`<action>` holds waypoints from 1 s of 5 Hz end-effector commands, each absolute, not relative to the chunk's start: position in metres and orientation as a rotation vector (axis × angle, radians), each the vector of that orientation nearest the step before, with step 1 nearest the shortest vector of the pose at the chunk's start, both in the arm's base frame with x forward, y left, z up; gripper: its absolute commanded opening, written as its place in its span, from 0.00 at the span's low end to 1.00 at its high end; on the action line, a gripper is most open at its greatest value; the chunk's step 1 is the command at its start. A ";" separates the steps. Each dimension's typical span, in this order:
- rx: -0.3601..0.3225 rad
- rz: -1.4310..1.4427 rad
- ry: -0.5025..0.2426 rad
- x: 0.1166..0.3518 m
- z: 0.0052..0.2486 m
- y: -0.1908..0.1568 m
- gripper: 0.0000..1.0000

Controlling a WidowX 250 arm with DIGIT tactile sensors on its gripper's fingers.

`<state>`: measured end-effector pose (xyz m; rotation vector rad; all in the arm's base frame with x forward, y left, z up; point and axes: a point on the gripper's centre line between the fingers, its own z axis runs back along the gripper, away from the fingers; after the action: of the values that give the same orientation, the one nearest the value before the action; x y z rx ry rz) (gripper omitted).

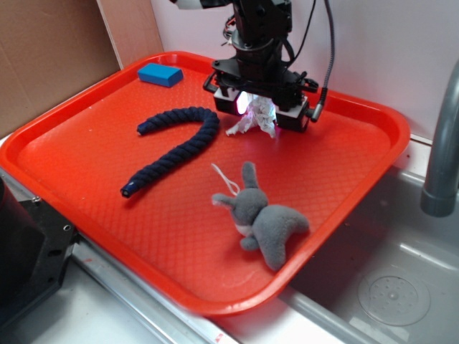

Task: Grab the white paper.

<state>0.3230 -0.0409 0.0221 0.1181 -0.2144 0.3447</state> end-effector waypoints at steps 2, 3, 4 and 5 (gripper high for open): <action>0.009 0.272 -0.174 0.331 0.037 -0.030 0.00; -0.017 0.172 -0.110 0.323 0.059 -0.026 0.00; -0.001 0.185 -0.020 0.305 0.089 -0.015 0.00; -0.002 0.185 0.023 0.281 0.118 -0.007 0.00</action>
<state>0.2732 -0.0143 0.1034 0.0115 0.0821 0.1732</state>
